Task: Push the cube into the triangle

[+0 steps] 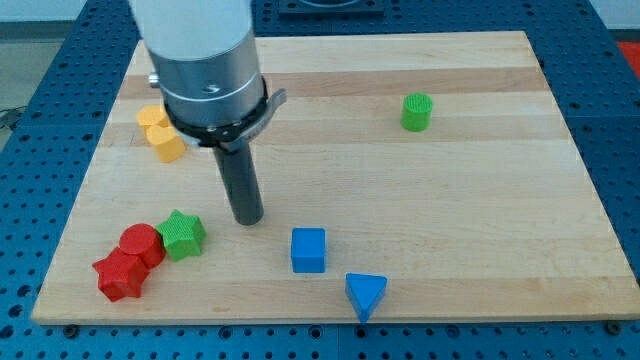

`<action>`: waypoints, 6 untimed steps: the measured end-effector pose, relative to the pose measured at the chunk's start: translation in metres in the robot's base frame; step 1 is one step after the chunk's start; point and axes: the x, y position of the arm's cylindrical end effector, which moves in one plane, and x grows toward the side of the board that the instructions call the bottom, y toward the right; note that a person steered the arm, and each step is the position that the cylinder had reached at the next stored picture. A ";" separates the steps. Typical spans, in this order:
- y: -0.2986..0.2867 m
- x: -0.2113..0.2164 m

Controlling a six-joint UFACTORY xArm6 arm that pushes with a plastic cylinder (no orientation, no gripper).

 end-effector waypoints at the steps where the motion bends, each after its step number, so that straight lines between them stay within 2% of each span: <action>1: 0.008 0.013; 3: 0.026 0.023; 5: 0.076 0.033; 6: 0.076 0.033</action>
